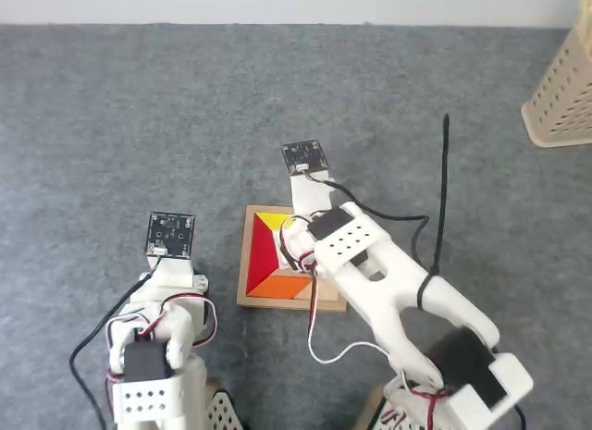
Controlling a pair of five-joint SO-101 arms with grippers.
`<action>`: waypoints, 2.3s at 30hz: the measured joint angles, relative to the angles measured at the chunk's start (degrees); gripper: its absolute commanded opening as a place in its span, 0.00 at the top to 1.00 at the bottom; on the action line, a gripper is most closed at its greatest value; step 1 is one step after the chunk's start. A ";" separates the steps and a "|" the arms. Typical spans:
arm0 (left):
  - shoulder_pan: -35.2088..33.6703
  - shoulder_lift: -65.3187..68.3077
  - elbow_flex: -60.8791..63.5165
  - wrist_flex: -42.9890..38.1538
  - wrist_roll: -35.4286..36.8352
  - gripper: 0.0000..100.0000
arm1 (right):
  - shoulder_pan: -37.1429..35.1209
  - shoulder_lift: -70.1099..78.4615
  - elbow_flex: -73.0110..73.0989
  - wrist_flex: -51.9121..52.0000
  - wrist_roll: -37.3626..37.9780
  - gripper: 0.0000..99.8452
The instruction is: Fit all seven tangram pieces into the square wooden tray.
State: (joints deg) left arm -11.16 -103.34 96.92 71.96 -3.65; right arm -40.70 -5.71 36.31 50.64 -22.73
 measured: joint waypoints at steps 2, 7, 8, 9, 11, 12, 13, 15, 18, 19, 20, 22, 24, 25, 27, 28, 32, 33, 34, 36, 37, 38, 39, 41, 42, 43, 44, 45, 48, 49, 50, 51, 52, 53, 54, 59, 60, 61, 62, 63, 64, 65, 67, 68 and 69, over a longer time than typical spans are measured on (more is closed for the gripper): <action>0.00 0.00 0.00 0.00 0.00 0.99 | 0.00 0.00 0.00 0.00 0.00 0.77; 0.00 0.00 0.00 0.00 0.00 0.99 | 1.32 -1.85 0.00 1.41 2.46 0.84; 0.00 0.00 0.00 0.00 0.00 0.99 | 1.85 -2.99 0.00 1.67 3.69 0.85; 0.00 0.00 0.00 0.00 0.00 0.99 | 2.29 -4.40 0.00 1.93 5.71 0.88; 0.00 0.00 0.00 0.00 0.00 0.99 | 3.69 -7.47 0.00 2.02 11.69 0.94; 0.00 0.00 0.00 0.00 0.00 0.99 | 4.48 -8.70 0.00 1.85 15.65 0.98; 0.00 0.00 0.00 0.00 0.00 0.99 | 5.36 -9.49 0.00 0.88 19.60 1.00; 0.00 0.00 0.00 0.00 0.00 0.99 | 6.51 -9.93 0.00 -2.02 26.29 0.98; 0.00 0.00 0.00 0.00 0.00 0.99 | 6.86 -9.67 1.76 -7.03 30.95 0.99; 0.00 0.00 0.00 0.00 0.00 0.99 | 6.86 -8.79 1.93 -8.35 31.56 0.99; 0.00 0.00 0.00 0.00 0.00 0.99 | 6.95 -7.56 1.93 -9.32 31.82 0.99; 0.00 0.00 0.00 0.00 0.00 0.99 | 7.30 -4.75 1.93 -10.11 32.26 0.99; 0.00 0.00 0.00 0.00 0.00 0.99 | 7.38 -2.20 1.93 -10.46 32.35 0.99; 0.00 0.00 0.00 0.00 0.00 0.99 | 7.38 -1.32 1.93 -10.46 32.35 0.99; 0.00 0.00 0.00 0.00 0.00 0.99 | 7.38 -0.26 1.93 -10.46 32.44 0.99; 0.00 0.00 0.00 0.00 0.00 0.99 | 7.38 -0.09 1.93 -10.37 32.44 0.99; 0.00 0.00 0.00 0.00 0.00 0.99 | 7.38 -0.09 1.93 -7.30 32.44 0.99; 0.00 0.00 0.00 0.00 0.00 0.99 | 7.38 -0.09 1.93 -6.59 32.44 0.99; 0.00 0.00 0.00 0.00 0.00 0.99 | 7.38 -0.09 1.93 -5.98 32.44 0.99; 0.00 0.00 0.00 0.00 0.00 0.99 | 7.38 -0.09 1.93 -4.48 32.44 0.99; 0.00 0.00 0.00 0.00 0.00 0.99 | 7.38 -0.09 1.93 -3.69 32.44 0.99; 0.00 0.00 0.00 0.00 0.00 0.99 | 7.38 -0.09 1.93 -2.90 32.44 0.99; 0.00 0.00 0.00 0.00 0.00 0.99 | 7.38 -0.09 1.85 -2.37 32.44 0.99; 0.00 0.00 0.00 0.00 0.00 0.99 | 7.38 -0.18 1.85 -0.97 32.44 0.99; 0.00 0.00 0.00 0.00 0.00 0.99 | 7.38 -0.18 1.85 -0.53 32.44 0.99; 0.00 0.00 0.00 0.00 0.00 0.99 | 7.38 -0.26 2.02 -0.44 32.44 0.99; 0.00 0.00 0.00 0.00 0.00 0.99 | 7.38 -0.35 2.29 -0.26 32.44 0.99; 0.00 0.00 0.00 0.00 0.00 0.99 | 7.38 -0.44 2.46 -0.26 32.44 0.99; 0.00 0.00 0.00 0.00 0.00 0.99 | 7.38 -1.93 4.22 -0.26 32.44 0.99; 0.00 0.00 0.00 0.00 0.00 0.99 | 7.38 -2.99 5.19 -0.26 32.44 0.99; 0.00 0.00 0.00 0.00 0.00 0.99 | 7.38 -4.04 5.98 -0.26 32.44 0.99; 0.00 0.00 0.00 0.00 0.00 0.99 | 7.38 -5.01 7.03 -0.26 32.44 0.99; 0.00 0.00 0.00 0.00 0.00 0.99 | 7.30 -6.15 8.09 -0.26 32.44 0.99; 0.00 0.00 0.00 0.00 0.00 0.99 | 7.03 -7.47 9.32 -0.26 32.44 0.99; 0.00 0.00 0.00 0.00 0.00 0.99 | 6.59 -8.70 10.46 0.09 32.44 0.99; 0.00 0.00 0.00 0.00 0.00 0.99 | 5.98 -15.82 11.60 0.18 29.98 0.99; 0.00 0.00 0.00 0.00 0.00 0.99 | 6.07 -17.14 11.78 0.18 29.63 0.99; 0.00 0.00 0.00 0.00 0.00 0.99 | 6.59 -18.11 12.13 0.18 29.54 0.99; 0.00 0.00 0.00 0.00 0.00 0.99 | 7.21 -18.37 12.13 0.18 29.45 0.99; 0.00 0.00 0.00 0.00 0.00 0.99 | 7.56 -18.46 12.13 0.18 29.36 0.99; 0.00 0.00 0.00 0.00 0.00 0.99 | 7.56 -18.46 12.13 0.18 29.27 0.99; 0.00 0.00 0.00 0.00 0.00 0.99 | 7.38 -18.46 12.13 0.18 29.27 0.99; 0.00 0.00 0.00 0.00 0.00 0.99 | 6.95 -18.46 12.13 0.00 29.27 0.99; 0.00 0.00 0.00 0.00 0.00 0.99 | 5.98 -18.46 12.13 -0.35 29.63 0.99; 0.00 0.00 0.00 0.00 0.00 0.99 | 4.48 -18.46 12.13 -0.88 30.33 0.99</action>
State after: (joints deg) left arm -11.16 -103.34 96.92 71.96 -3.65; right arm -36.22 -24.18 48.44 49.76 7.60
